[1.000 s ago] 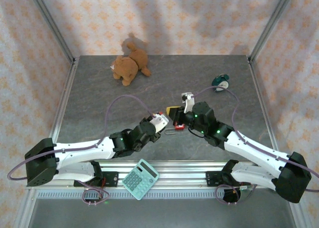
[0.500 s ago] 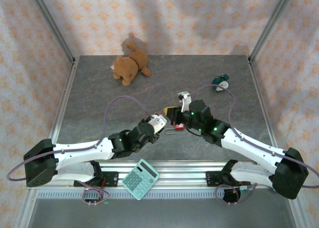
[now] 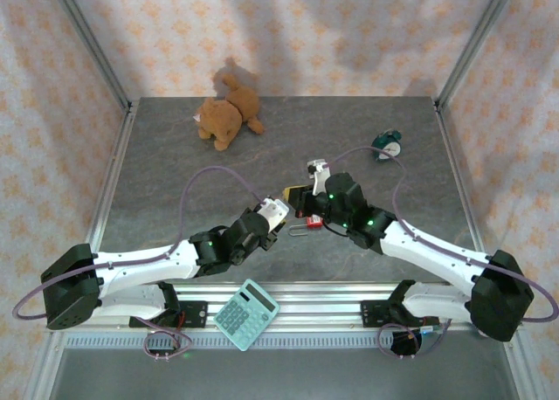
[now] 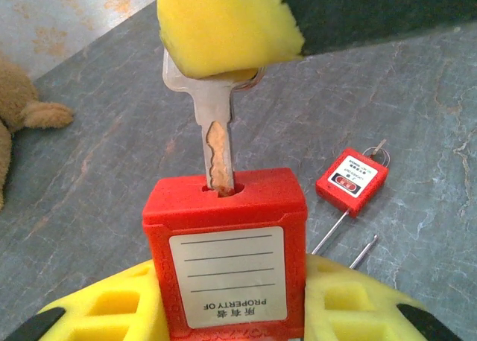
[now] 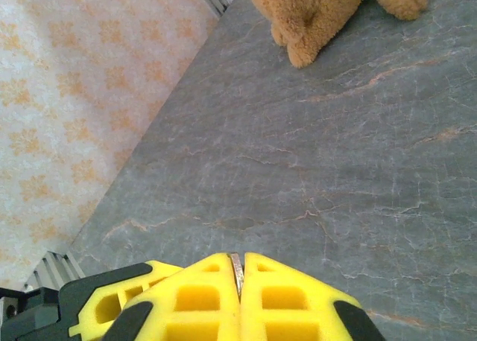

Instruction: Unlock with the key

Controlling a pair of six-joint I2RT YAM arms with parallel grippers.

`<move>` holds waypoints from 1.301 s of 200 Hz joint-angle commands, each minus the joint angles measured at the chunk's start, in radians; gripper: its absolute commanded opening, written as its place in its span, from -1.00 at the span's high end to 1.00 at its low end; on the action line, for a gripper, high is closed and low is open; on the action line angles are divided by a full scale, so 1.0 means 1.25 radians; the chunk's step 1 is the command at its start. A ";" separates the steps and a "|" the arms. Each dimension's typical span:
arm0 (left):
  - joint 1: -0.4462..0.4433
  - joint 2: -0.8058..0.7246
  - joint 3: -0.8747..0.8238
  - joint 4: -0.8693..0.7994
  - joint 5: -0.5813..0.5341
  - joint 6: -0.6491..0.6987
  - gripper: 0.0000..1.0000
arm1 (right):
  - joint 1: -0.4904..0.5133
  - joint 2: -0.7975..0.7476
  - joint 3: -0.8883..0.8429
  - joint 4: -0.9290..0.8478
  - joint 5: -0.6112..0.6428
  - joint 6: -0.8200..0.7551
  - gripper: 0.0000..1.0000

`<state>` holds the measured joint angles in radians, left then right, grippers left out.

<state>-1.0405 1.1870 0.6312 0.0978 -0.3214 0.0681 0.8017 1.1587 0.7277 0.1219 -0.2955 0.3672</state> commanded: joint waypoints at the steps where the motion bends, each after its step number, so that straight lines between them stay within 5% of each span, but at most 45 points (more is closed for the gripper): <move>1: -0.005 -0.015 0.063 0.187 0.029 -0.002 0.50 | 0.015 0.033 -0.001 -0.167 -0.037 -0.047 1.00; 181: -0.006 -0.069 0.032 0.239 0.000 0.028 0.51 | -0.048 0.051 -0.067 -0.045 -0.216 0.103 1.00; 260: 0.004 -0.027 0.049 0.258 -0.010 0.005 0.51 | 0.026 0.025 -0.078 -0.114 -0.099 0.033 1.00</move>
<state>-1.0405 1.1656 0.6266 0.0795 -0.2966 0.0830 0.7601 1.1656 0.6876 0.1734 -0.3882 0.4477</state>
